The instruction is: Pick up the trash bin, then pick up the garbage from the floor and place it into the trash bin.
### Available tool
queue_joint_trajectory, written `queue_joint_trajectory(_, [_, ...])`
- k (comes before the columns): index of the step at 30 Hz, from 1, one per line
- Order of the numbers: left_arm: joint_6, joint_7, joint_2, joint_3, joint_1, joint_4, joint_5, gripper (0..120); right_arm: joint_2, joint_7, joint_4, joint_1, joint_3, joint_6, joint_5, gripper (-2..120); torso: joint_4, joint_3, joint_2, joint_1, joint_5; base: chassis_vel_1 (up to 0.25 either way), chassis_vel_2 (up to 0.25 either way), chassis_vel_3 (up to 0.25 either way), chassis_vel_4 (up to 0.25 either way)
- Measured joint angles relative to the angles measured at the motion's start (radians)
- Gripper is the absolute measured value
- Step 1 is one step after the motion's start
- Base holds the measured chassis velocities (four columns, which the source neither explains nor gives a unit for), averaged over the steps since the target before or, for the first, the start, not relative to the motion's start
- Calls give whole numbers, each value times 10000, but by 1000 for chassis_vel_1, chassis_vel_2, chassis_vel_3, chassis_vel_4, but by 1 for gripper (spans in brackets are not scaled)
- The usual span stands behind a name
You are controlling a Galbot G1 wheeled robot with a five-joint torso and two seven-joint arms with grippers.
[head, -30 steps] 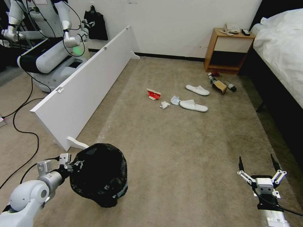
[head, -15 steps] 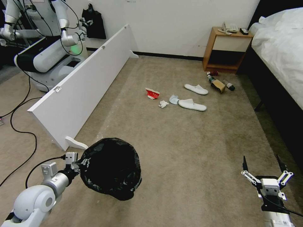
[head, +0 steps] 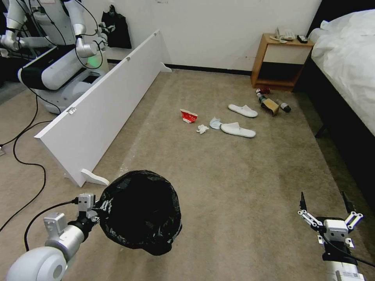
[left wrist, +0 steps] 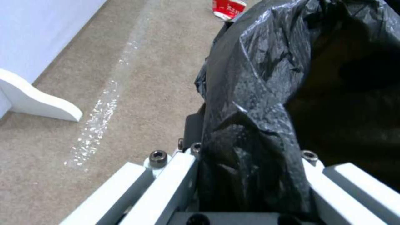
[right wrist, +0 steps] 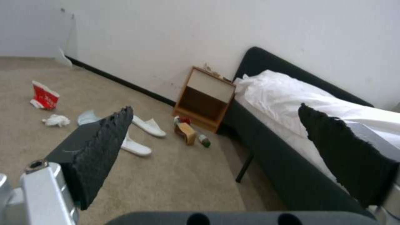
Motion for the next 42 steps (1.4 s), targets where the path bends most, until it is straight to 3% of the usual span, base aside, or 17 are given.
queue_joint_trajectory(6, [-367, 158, -382, 54, 39, -137, 375, 4, -218, 2, 30, -24, -23, -42, 227, 100, 1, 0, 1, 0, 0, 0, 0, 0, 0])
queue_joint_trajectory(8, [-958, 305, -706, 110, -173, -99, 854, 4, -504, 45, 7, 24, -72, -111, 431, 100, 0, 0, 1, 0, 1, 0, 0, 0, 0])
queue_joint_trajectory(19, [-1922, 659, -1432, 174, -541, 155, 1824, 4, -1187, 120, 156, 196, -177, -360, 697, 100, 1, 0, 1, -1, -1, 0, 0, 0, 0])
queue_joint_trajectory(42, [-2300, 581, -1990, 223, -562, -87, 2634, 4, -1039, 58, 7, 519, -450, -565, 627, 100, 1, 0, 2, -1, -1, 0, 0, 0, 0])
